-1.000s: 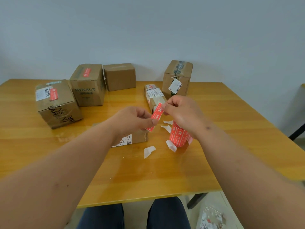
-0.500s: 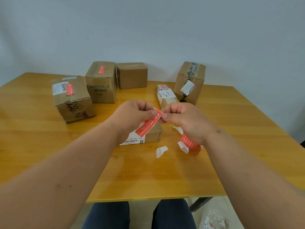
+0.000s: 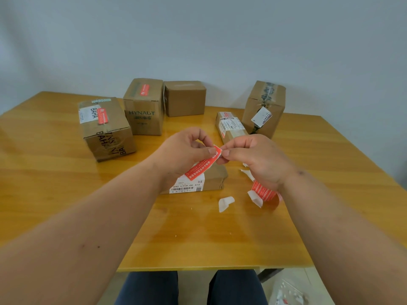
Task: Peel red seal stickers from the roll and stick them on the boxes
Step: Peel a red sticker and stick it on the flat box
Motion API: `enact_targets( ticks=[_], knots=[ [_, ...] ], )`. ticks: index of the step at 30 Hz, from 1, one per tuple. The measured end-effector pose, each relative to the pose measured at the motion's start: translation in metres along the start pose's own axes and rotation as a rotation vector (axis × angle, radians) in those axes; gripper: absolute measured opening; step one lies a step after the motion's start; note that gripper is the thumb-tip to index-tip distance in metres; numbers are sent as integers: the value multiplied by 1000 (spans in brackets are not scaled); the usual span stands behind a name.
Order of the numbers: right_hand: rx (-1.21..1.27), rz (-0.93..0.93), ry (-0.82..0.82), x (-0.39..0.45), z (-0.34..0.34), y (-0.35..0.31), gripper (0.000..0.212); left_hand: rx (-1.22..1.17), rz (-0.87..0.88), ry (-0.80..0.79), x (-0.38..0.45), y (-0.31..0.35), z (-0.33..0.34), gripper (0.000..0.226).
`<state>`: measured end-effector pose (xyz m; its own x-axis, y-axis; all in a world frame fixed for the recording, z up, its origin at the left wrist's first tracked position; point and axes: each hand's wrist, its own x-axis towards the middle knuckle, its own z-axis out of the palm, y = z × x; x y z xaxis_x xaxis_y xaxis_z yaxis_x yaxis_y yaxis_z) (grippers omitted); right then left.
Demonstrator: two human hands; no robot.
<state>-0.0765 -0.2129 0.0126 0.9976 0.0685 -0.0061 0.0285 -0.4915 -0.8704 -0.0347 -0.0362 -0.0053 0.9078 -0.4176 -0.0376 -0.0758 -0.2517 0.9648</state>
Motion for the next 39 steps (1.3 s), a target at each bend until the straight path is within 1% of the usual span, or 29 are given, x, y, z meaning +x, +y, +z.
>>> enact_targets(
  ticks=[12, 16, 19, 23, 28, 32, 35, 37, 39],
  knots=[
    [8, 6, 37, 3, 3, 2, 14, 1, 38, -2, 1, 0, 0, 12],
    [11, 14, 59, 4, 6, 5, 13, 34, 48, 15, 1, -3, 2, 9],
    [-66, 18, 75, 4, 6, 6, 14, 28, 32, 23, -1, -2, 3, 11],
    [-190, 5, 93, 4, 8, 5, 15, 93, 25, 41, -3, 5, 3, 17],
    [-241, -34, 87, 3, 8, 2, 15, 150, 23, 81, -2, 7, 3, 10],
    [-274, -49, 80, 4, 6, 2, 14, 96, -43, 121, 2, 3, 2, 7],
    [-350, -17, 81, 6, 3, 9, 15, 20, -88, 174, 5, -2, -2, 5],
    [-432, 14, 97, 6, -1, 17, 16, -17, -104, 208, 5, -4, -6, 5],
    [-566, 49, 113, 5, -6, 22, 20, -49, -116, 238, 6, -6, -10, 4]
  ],
)
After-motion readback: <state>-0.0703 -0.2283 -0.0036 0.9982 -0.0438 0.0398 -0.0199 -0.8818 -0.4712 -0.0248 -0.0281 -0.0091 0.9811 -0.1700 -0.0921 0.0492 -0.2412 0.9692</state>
